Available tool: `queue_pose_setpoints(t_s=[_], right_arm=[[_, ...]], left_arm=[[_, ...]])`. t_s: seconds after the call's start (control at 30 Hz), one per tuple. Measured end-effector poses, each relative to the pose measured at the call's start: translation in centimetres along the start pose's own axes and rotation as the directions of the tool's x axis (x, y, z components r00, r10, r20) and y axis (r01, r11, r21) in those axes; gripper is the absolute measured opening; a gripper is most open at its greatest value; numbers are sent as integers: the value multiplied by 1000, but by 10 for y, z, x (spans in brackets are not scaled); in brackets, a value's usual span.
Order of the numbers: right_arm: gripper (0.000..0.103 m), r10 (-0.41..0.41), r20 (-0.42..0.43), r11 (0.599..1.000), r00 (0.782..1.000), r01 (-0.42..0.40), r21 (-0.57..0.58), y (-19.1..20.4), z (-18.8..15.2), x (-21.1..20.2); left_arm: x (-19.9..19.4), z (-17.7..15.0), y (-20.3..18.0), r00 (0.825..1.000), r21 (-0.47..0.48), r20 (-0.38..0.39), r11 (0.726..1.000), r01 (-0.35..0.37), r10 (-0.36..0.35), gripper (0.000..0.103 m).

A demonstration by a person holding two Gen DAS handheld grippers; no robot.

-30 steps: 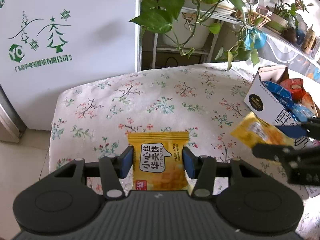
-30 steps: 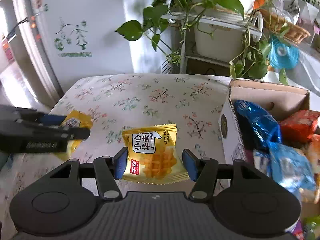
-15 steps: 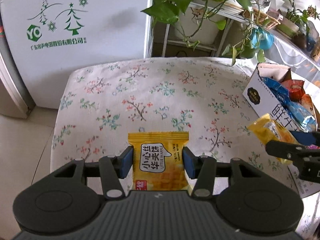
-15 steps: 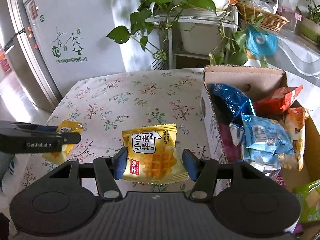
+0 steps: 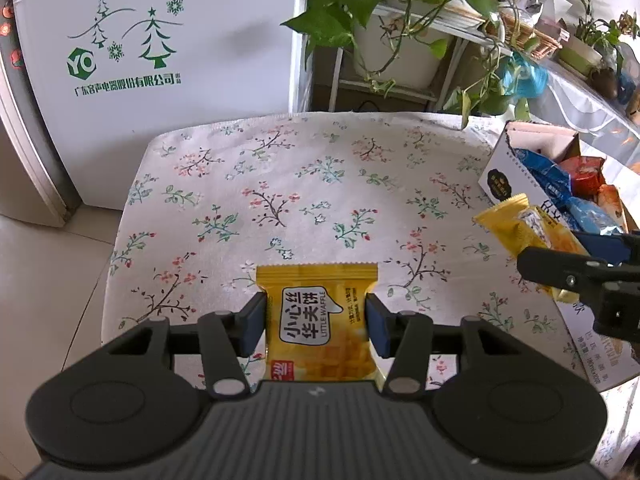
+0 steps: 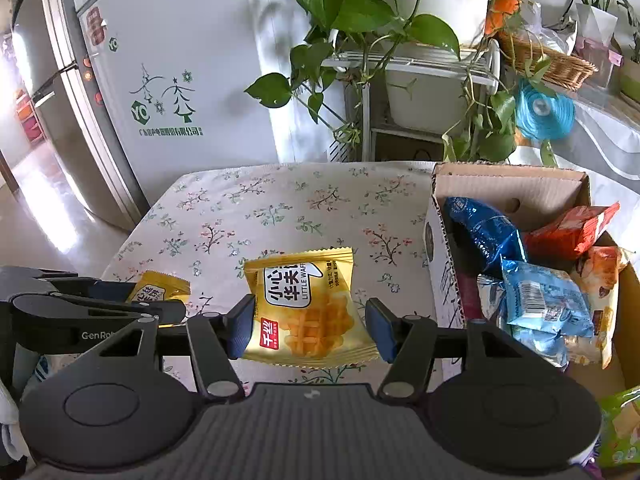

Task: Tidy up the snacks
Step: 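Carry the large yellow bag with the left gripper toward the box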

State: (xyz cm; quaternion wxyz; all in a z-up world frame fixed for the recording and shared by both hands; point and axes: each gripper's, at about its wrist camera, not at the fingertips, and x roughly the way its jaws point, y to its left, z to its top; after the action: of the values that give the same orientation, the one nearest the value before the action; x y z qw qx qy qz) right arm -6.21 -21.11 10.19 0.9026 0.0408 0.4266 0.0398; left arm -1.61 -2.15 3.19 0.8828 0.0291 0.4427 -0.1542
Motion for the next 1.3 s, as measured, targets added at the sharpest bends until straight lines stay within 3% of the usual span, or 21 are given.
queue_pose_setpoints(t_s=[0.37,0.67,1.0,1.3], right_arm=[[65,-5,57,999,998,3,32,-14,5,-23],[65,-64,143,988,988,41,152,-56,17,-60],[66,-163,172,929,972,92,358,-121,17,-96],[65,-200,154,859,968,98,502,-155,4,-109]], left_arm=[[-24,7,-23,997,11,66,999,30,-31,51],[-43,21,-51,990,12,113,996,87,-88,51],[-42,34,-122,969,25,109,975,221,-222,51],[-39,39,-179,954,41,100,959,280,-283,51]])
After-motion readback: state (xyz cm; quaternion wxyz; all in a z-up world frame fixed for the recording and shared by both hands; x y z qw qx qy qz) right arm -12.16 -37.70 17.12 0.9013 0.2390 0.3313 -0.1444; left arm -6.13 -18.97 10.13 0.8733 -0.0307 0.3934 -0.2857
